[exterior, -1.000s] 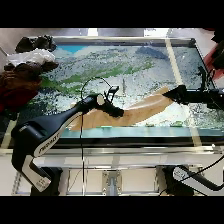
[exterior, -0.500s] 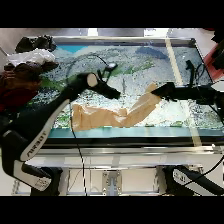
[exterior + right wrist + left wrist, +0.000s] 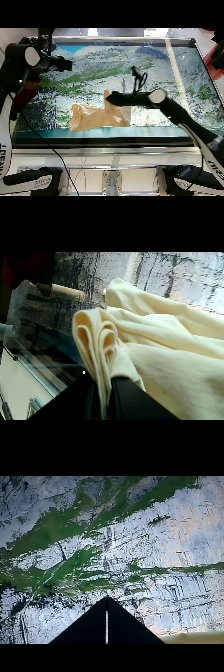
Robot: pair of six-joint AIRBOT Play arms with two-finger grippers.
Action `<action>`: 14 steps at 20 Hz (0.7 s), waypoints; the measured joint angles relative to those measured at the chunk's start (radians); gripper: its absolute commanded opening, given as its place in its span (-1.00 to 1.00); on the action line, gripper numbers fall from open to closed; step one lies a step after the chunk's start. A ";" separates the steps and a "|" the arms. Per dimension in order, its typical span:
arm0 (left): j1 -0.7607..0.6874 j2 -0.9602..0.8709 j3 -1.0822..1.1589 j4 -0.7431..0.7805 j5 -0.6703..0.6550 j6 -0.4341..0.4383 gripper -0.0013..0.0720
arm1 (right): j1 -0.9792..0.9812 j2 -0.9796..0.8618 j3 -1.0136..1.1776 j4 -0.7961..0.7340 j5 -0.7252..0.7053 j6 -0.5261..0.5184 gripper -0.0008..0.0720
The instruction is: Fold the shirts.
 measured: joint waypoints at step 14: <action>0.036 0.018 0.000 0.010 -0.014 -0.007 -0.93 | 0.260 -0.360 0.272 0.283 -0.164 -0.163 0.23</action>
